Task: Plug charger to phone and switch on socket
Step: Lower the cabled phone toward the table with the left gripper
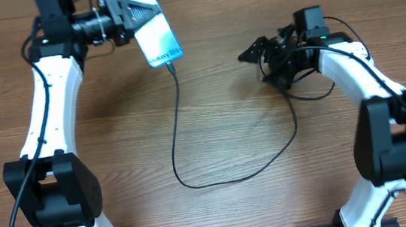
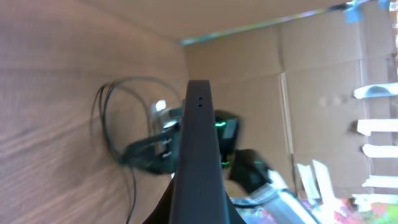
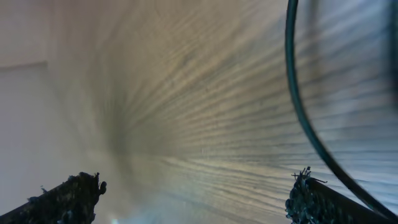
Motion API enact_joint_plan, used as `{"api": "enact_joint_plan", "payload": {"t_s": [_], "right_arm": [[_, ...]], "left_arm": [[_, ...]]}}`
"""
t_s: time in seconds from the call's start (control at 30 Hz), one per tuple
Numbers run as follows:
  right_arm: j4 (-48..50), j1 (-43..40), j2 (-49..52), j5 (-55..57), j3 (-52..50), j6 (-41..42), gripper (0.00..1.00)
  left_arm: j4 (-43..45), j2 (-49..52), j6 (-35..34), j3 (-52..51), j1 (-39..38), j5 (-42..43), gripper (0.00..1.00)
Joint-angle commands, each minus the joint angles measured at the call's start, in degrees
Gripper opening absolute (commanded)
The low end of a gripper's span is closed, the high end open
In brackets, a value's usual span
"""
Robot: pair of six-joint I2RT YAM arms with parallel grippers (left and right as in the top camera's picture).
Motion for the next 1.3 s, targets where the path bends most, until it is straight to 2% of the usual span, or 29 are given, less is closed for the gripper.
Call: {"api": "enact_joint_plan", "payload": {"t_s": [0.0, 0.2, 0.4, 0.97, 1.27], "right_arm": [[-0.33, -0.68, -6.21, 6.88, 0.52, -2.19, 1.00], [-1.70, -1.01, -12.31, 9.42, 0.52, -3.17, 1.00], [-2.51, -1.01, -15.21, 9.55, 0.52, -3.15, 1.00], [-4.24, -1.01, -15.34, 9.55, 0.52, -3.56, 1.00], [-4.55, -0.98, -15.34, 10.40, 0.52, -4.61, 1.00]], "left_arm": [[-4.35, -0.07, 8.50, 0.52, -1.66, -4.55, 0.04], [-13.20, -0.07, 14.67, 0.52, -4.37, -12.74, 0.04], [-17.29, 0.48, 16.06, -0.11, -7.85, -21.05, 0.05], [-17.64, 14.64, 15.26, -0.24, -14.45, -22.10, 0.04], [-17.64, 15.98, 14.67, -0.24, -14.99, -27.04, 0.04]]}}
